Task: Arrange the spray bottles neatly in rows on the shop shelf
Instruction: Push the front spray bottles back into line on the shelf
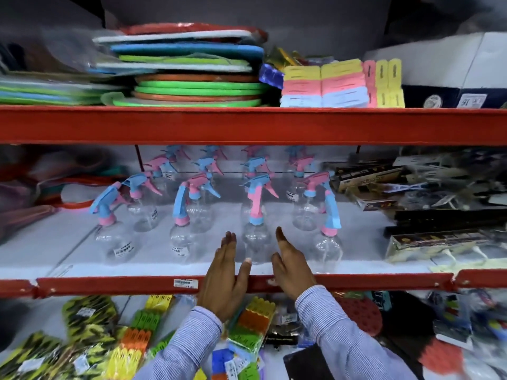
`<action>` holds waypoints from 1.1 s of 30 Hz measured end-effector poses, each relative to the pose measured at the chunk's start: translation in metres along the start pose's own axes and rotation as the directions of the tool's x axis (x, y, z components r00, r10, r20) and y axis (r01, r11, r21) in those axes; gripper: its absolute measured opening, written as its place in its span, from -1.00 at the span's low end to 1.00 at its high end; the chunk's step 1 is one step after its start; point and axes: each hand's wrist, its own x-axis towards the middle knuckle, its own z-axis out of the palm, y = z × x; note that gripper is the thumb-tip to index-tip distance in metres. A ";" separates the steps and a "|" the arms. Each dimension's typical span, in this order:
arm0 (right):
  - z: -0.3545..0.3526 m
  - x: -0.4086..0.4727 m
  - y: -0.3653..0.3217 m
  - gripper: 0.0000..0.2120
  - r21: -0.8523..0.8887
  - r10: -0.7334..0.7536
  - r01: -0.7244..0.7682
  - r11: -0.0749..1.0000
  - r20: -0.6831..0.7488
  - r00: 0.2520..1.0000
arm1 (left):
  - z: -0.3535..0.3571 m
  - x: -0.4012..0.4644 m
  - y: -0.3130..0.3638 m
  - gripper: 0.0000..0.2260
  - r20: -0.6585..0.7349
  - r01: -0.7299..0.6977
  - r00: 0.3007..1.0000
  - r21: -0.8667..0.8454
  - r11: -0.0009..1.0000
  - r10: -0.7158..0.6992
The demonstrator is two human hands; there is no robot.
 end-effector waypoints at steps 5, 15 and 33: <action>-0.001 0.011 -0.002 -0.41 0.184 0.060 -0.070 0.980 0.060 0.996 | -0.010 0.022 0.010 -0.38 0.060 0.070 0.997 -0.233 0.970 -0.057; -0.005 0.005 -0.001 -0.45 0.193 0.031 -0.052 0.980 0.109 0.994 | -0.015 0.015 0.025 -0.55 0.000 0.041 0.999 -0.334 0.942 -0.044; 0.015 -0.062 -0.007 -0.37 -0.262 -0.282 0.250 0.932 -0.094 0.955 | -0.034 -0.055 0.003 -0.41 -0.135 -0.036 0.988 0.300 0.953 0.080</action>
